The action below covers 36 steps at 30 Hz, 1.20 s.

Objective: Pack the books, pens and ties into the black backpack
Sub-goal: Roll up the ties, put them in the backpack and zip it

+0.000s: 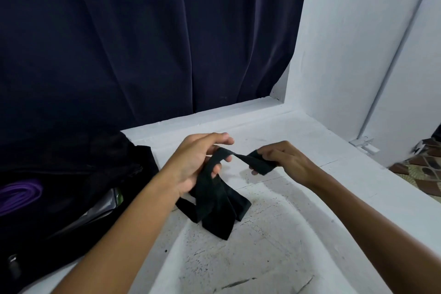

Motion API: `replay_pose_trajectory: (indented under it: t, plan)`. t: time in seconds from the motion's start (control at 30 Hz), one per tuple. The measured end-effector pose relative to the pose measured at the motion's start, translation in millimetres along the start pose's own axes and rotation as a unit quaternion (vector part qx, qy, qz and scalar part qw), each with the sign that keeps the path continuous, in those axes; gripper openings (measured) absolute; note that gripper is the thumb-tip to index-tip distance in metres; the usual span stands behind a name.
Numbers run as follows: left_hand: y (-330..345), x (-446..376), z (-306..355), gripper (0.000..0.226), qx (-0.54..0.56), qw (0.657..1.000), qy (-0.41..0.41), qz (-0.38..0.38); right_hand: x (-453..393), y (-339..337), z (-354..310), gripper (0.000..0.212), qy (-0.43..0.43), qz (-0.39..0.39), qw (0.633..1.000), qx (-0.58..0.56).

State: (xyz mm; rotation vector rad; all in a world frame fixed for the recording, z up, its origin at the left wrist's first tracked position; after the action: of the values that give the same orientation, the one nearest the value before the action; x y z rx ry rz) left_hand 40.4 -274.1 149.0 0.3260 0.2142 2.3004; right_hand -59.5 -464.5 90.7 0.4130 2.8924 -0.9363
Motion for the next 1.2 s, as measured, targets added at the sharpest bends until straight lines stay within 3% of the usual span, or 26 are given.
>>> replay_pose_trajectory:
  t: [0.1,0.2,0.3,0.37,0.43,0.5,0.6,0.8,0.93,1.2]
  plan:
    - [-9,-17,15,0.026,-0.094,0.995,-0.005,-0.021,6,0,-10,0.043,-0.005,-0.082,0.996,0.019]
    - [-16,-38,28,0.029,-0.211,0.977,0.015,-0.037,9,-2,-17,0.022,0.004,-0.151,0.989,0.010]
    - [-22,-57,30,0.042,-0.280,0.957,-0.003,-0.073,15,-6,-27,0.017,0.020,-0.203,0.977,-0.055]
    - [-24,-69,22,0.050,-0.343,0.937,-0.007,-0.071,16,-9,-34,0.015,0.030,-0.201,0.969,-0.138]
    - [-22,-77,11,0.047,-0.387,0.920,0.055,-0.015,15,-13,-40,0.015,0.046,-0.162,0.963,-0.212]
    - [-15,-76,0,0.032,-0.308,0.938,0.158,0.030,12,-19,-47,0.020,0.067,-0.110,0.956,-0.264]
    - [8,-56,-12,0.021,-0.116,0.962,0.248,0.003,8,-27,-53,0.024,0.091,-0.072,0.931,-0.346]
    - [49,-30,-50,0.025,0.081,0.973,0.214,-0.023,0,-32,-60,0.030,0.070,-0.040,0.884,-0.461]
    - [54,-23,-61,0.026,0.102,0.970,0.218,-0.022,-5,-34,-60,0.029,0.033,-0.023,0.893,-0.449]
    - [47,-9,-74,0.026,0.095,0.981,0.170,0.014,-12,-28,-44,0.028,0.047,0.120,0.900,-0.416]
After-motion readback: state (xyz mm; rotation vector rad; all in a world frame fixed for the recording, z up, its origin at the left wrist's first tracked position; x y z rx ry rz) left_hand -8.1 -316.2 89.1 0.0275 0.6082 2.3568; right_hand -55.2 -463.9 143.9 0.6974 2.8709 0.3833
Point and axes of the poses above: each hand's wrist, its own x-axis away from the middle knuckle, its own y-axis out of the palm, z = x × y, the point moved 2 cm from there along -x, towards the middle knuckle, and after that the axes turned 15 degrees about x, right-handed, at the moved point
